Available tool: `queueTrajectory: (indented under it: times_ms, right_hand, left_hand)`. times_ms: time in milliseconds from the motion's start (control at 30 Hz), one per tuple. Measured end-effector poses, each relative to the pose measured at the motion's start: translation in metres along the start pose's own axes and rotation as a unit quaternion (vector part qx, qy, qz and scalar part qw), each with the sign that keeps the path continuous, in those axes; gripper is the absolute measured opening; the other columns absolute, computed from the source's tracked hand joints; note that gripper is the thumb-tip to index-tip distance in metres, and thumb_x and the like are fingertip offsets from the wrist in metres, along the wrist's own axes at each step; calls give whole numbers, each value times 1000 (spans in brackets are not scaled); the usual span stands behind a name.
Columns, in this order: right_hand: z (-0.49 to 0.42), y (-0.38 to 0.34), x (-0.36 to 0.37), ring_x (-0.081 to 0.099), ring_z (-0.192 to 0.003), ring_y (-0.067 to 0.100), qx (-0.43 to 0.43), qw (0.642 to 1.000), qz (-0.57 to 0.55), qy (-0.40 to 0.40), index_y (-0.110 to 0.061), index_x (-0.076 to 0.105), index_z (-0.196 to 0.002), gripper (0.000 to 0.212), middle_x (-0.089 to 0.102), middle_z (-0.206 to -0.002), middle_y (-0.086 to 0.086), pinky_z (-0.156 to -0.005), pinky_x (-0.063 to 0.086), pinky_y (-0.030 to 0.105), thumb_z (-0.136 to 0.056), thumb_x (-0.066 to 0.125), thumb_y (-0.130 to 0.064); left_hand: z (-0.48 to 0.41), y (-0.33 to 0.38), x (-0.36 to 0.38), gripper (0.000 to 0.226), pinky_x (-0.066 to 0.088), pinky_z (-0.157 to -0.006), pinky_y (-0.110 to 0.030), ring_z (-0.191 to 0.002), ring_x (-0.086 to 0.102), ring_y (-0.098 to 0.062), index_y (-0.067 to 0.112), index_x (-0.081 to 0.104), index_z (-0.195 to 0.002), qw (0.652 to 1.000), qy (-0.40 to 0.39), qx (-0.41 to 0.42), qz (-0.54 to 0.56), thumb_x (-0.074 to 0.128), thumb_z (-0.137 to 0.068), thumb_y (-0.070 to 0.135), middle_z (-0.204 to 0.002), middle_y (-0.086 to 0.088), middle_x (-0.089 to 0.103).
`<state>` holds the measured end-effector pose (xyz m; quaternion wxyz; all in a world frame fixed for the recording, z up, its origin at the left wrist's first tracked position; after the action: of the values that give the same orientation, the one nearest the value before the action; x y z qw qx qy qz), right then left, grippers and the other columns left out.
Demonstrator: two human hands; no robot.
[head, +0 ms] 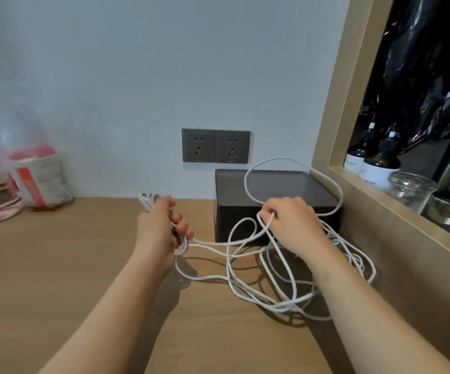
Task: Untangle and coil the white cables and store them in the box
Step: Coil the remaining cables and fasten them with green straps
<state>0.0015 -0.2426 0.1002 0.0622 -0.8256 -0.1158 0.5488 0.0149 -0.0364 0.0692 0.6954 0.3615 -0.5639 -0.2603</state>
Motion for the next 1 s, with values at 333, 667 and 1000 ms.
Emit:
queueTrajectory:
  times_ms: [333,667,1000]
  right_hand:
    - [41,-42,-45,46,-93,-3,10,915,-336,222,-28,51,-79,39,52,-97,-9,-76,32,4,-80,41,10]
    - [28,-20,54,54,-63,27,165,880,-426,129,-23,49,-84,13,53,-65,5,-60,44,30,-96,45,-24]
    - [28,-21,51,53,-49,10,246,746,-608,114,-20,48,-98,17,66,-76,7,-44,42,24,-89,61,-13]
  left_hand:
    - [-12,-13,-7,23,33,-35,-18,-36,32,-8,14,41,-74,999,-27,-23,27,49,-95,16,-52,2,35]
    - [-25,-1,-20,27,37,-41,-16,-40,37,-8,14,41,-73,978,-66,-62,186,41,-98,23,-56,2,43]
    - [-4,-2,-10,24,42,-40,-22,-41,38,-10,17,50,-97,992,-107,-48,46,40,-99,39,-57,0,42]
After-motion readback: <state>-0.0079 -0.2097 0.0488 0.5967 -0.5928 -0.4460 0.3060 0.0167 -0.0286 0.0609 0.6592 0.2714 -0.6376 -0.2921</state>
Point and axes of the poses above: each hand's wrist, its own z-axis away from the middle knuckle, its own x-axis out of the palm, y = z × x, the point moved 3 cm from there along -z, towards the middle knuckle
